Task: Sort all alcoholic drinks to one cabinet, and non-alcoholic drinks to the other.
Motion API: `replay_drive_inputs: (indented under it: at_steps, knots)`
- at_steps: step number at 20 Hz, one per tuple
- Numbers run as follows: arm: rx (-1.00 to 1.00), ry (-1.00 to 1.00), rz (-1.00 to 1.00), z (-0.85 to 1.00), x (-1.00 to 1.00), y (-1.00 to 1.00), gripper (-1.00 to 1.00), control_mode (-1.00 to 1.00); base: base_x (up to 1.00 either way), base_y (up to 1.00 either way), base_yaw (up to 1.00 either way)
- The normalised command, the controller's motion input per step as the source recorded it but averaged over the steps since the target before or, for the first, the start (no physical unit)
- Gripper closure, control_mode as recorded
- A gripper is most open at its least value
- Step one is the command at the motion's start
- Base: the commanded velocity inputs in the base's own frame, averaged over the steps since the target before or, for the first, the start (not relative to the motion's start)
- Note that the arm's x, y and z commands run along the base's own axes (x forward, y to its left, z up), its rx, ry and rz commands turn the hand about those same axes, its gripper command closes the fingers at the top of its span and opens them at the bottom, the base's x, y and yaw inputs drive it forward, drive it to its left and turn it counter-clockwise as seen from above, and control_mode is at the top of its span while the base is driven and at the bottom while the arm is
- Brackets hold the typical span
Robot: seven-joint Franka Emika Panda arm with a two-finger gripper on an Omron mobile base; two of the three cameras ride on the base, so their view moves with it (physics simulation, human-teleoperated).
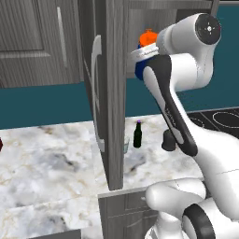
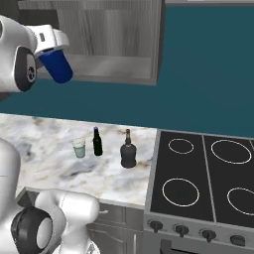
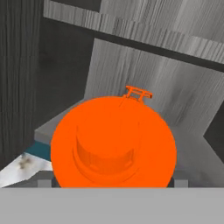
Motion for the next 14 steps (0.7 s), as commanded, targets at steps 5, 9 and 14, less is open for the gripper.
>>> replay_drive_inputs:
  at_steps: [5, 9, 14]
  knots:
    - [0.00, 0.00, 0.00, 0.00, 0.77, 0.00, 1.00, -1.00, 0.00, 0.00, 0.00]
    - [0.00, 0.00, 0.00, 0.00, 0.68, 0.05, 1.00, -1.00, 0.00, 0.00, 0.00]
    - [0.03, 0.00, -0.01, 0.00, 0.69, 0.17, 1.00, -1.00, 0.00, 0.00, 0.00]
